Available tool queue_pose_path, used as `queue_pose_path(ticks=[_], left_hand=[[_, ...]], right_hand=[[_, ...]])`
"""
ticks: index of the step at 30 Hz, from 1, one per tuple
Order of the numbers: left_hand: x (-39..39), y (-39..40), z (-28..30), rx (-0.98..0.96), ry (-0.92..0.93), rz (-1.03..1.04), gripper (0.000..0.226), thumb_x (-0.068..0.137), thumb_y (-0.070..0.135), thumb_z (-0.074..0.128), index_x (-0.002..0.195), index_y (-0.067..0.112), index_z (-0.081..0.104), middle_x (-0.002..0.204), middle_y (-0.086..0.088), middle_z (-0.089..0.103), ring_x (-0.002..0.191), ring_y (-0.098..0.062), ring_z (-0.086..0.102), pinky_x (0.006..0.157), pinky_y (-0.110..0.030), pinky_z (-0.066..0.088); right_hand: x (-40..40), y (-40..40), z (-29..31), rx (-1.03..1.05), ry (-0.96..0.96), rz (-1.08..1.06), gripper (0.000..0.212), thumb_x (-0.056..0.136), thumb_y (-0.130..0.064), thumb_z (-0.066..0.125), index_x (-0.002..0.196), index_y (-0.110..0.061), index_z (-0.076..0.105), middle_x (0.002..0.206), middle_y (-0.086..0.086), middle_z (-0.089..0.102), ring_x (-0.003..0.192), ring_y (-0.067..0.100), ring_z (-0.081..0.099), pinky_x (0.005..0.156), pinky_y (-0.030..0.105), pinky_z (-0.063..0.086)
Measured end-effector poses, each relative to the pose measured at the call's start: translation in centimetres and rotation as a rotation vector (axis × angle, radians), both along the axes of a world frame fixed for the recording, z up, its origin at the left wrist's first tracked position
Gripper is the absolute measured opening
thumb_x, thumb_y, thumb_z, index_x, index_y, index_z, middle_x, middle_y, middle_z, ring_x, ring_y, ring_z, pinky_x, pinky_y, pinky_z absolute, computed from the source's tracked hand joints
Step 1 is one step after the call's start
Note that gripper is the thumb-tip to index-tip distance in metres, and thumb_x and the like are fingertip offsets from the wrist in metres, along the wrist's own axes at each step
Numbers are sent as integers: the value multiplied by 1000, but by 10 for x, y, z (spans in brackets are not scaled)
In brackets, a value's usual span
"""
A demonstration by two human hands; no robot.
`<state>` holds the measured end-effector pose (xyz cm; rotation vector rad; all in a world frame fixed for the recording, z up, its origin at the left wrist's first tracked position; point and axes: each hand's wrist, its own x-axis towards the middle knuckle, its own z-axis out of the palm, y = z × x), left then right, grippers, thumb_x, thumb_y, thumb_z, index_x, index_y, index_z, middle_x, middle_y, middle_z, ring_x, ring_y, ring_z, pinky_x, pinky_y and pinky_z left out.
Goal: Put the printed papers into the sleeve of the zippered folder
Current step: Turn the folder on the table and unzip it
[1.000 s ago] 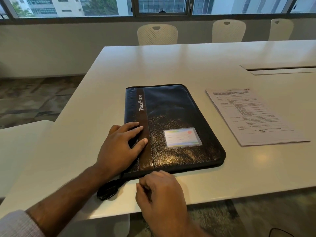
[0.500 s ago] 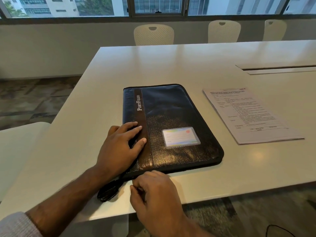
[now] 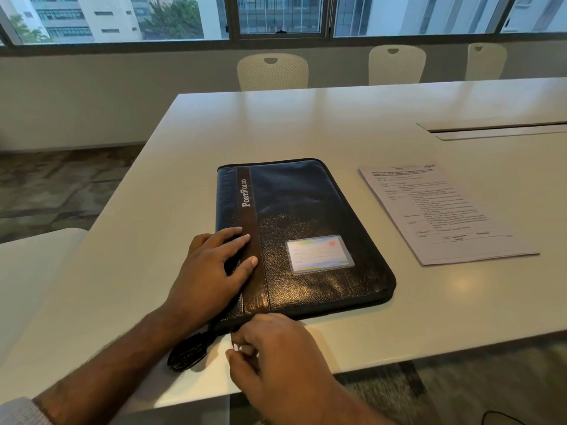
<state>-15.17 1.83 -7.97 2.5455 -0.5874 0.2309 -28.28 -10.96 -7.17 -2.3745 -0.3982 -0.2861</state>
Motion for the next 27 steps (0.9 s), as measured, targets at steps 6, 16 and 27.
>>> queue_pose_path(ticks=[6, 16, 27], left_hand=[[2, 1, 1, -19, 0, -18, 58, 87, 59, 49, 138, 32, 52, 146, 17, 43, 132, -9, 29, 106, -31, 29], [9, 1, 1, -40, 29, -50, 53, 89, 53, 55, 138, 34, 51, 146, 18, 42, 133, -6, 27, 108, -32, 26], [12, -20, 2, -23, 27, -55, 59, 88, 60, 45, 139, 32, 51, 146, 18, 41, 135, -6, 26, 111, -30, 25]], right_hand=[[0, -21, 10, 98, 40, -22, 29, 86, -44, 54, 87, -21, 72, 79, -8, 65, 75, 8, 58, 70, 30, 51], [20, -125, 23, 220, -47, -533, 10, 87, -27, 66, 79, -24, 71, 73, -12, 67, 71, 3, 61, 57, 17, 50], [54, -161, 8, -10, 231, -776, 51, 83, -52, 62, 115, -13, 58, 107, 3, 57, 96, 16, 54, 78, 29, 54]])
